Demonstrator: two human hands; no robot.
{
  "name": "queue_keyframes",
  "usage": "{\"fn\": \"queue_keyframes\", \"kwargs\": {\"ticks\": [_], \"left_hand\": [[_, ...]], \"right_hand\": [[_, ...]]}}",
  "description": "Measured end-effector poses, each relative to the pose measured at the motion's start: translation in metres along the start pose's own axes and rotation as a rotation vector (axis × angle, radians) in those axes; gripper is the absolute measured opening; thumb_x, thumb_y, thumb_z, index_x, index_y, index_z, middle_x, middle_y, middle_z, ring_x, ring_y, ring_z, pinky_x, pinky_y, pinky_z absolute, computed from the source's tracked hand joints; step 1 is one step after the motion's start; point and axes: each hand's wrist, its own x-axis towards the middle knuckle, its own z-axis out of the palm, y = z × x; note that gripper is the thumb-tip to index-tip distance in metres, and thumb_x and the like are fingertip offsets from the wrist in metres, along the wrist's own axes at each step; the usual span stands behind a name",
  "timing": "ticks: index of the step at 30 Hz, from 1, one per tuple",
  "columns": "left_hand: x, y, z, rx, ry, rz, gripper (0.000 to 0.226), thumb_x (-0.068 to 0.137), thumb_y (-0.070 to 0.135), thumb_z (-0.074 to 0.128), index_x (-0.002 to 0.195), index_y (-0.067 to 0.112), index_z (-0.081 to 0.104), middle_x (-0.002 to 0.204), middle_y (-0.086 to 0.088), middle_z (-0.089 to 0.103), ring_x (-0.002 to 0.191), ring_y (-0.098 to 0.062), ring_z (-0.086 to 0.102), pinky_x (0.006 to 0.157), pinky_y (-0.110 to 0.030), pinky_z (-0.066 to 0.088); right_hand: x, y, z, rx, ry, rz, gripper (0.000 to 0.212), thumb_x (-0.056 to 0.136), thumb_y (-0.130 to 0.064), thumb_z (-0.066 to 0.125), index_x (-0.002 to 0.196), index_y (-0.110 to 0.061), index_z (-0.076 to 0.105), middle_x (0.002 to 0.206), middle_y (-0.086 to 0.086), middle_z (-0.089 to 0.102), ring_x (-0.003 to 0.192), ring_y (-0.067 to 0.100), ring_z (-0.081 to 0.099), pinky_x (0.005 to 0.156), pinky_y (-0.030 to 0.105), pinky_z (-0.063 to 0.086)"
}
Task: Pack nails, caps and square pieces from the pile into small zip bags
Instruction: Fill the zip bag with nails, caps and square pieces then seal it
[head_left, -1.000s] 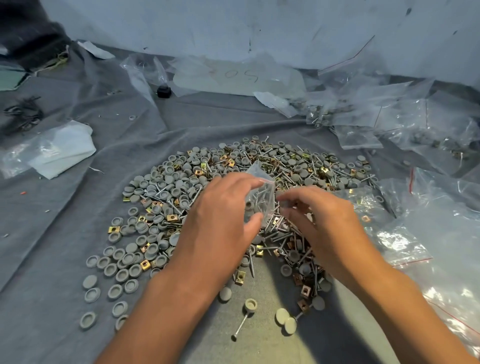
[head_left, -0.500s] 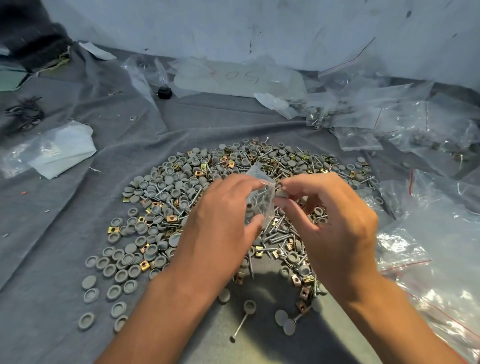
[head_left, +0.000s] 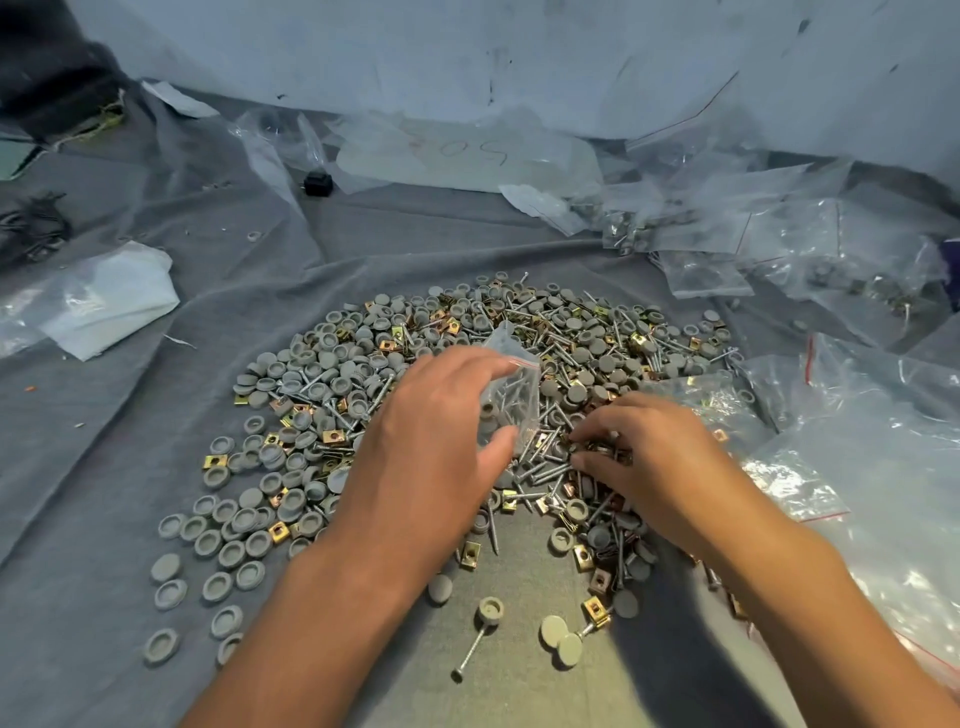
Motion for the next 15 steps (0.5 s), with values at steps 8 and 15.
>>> {"fn": "queue_keyframes", "kwargs": {"ticks": [8, 15], "left_hand": [[0.000, 0.000, -0.001, -0.005, -0.006, 0.000, 0.055, 0.082, 0.030, 0.072, 0.134, 0.025, 0.057, 0.131, 0.014, 0.059, 0.119, 0.004, 0.048, 0.099, -0.001, 0.021], [0.000, 0.000, -0.002, -0.007, -0.009, -0.005, 0.056, 0.082, 0.030, 0.073, 0.135, 0.026, 0.056, 0.133, 0.015, 0.058, 0.121, 0.002, 0.049, 0.100, -0.004, 0.023]], "right_hand": [[0.001, 0.002, -0.004, 0.100, -0.031, 0.027, 0.010, 0.089, -0.043, 0.068, 0.092, -0.044, 0.058, 0.095, -0.023, 0.058, 0.089, -0.002, 0.056, 0.076, 0.020, 0.050], [-0.002, 0.002, -0.020, 0.673, 0.094, 0.066, 0.002, 0.093, -0.035, 0.063, 0.093, -0.033, 0.064, 0.087, -0.015, 0.072, 0.070, -0.001, 0.064, 0.058, 0.017, 0.048]]}}
